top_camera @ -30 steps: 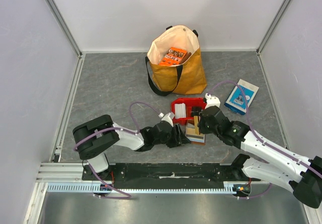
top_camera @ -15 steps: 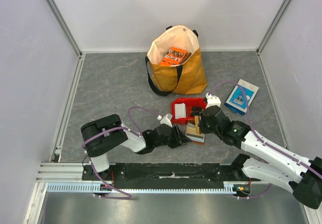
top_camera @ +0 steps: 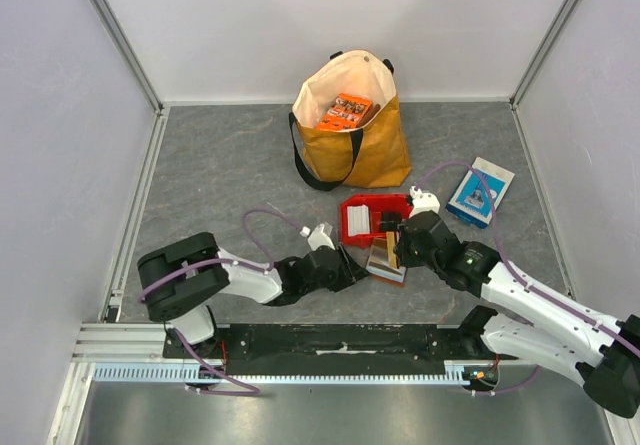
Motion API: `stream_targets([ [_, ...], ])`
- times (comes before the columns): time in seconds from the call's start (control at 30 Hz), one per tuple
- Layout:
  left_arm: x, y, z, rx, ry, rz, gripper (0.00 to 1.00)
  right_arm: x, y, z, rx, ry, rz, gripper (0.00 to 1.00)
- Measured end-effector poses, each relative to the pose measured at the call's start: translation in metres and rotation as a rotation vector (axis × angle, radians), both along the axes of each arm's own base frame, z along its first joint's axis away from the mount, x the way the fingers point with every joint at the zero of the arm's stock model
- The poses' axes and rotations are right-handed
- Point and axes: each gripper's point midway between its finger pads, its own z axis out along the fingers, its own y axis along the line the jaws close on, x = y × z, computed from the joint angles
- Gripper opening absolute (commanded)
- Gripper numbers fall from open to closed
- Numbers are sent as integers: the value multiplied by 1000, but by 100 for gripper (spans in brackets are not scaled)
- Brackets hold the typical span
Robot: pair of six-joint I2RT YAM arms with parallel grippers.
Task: Put the credit cards into the card holder
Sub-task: Open the card holder at the center of the board.
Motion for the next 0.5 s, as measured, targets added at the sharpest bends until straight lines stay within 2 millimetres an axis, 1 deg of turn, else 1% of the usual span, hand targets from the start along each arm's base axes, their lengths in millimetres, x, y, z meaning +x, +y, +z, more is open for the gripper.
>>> stream_targets([
  [0.1,-2,-6,12,38,-46,-24,46,0,0,0,0,0,0,0],
  [0.17,-2,-17,21,59,-79,-52,48,0,0,0,0,0,0,0],
  [0.23,0,-32,35,78,-116,-77,49,0,0,0,0,0,0,0],
  [0.33,3,-47,47,92,-151,-93,51,0,0,0,0,0,0,0],
  [0.4,4,-49,46,109,-156,-95,52,0,0,0,0,0,0,0],
  [0.5,4,-42,35,152,-145,-89,52,0,0,0,0,0,0,0],
])
